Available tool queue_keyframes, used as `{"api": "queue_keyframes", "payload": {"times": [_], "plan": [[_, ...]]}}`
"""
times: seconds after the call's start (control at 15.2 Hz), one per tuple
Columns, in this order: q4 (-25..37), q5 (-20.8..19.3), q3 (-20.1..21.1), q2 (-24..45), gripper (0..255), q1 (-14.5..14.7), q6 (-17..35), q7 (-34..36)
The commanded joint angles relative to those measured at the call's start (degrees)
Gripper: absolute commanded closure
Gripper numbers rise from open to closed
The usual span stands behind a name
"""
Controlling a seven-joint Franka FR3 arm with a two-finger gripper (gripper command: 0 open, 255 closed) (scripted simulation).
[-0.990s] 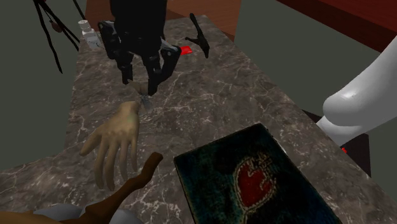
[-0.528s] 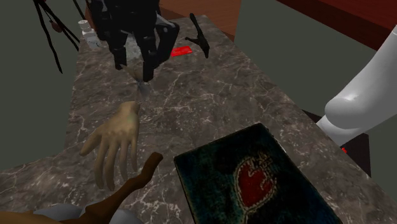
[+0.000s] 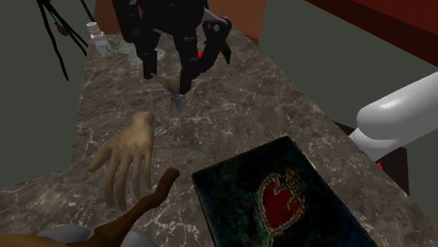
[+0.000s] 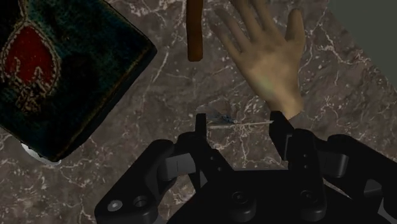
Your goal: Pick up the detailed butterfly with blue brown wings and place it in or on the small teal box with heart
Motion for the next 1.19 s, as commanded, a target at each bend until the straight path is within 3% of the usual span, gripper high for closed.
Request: {"api": "queue_keyframes", "payload": {"times": [0.0,0.33,0.73,0.86,1.12], "plan": [[-2.7,5.6,-7.9,-5.7,255,5.6,-1.7,-1.9],[-8.9,12.4,-18.1,-16.4,255,14.5,-5.3,-2.5],[-14.0,16.7,-24.7,-26.1,255,22.5,-9.6,-0.2],[-14.9,17.6,-26.0,-28.5,255,24.4,-10.8,0.8],[-19.0,18.5,-25.7,-30.2,255,25.2,-8.5,-0.3]]}}
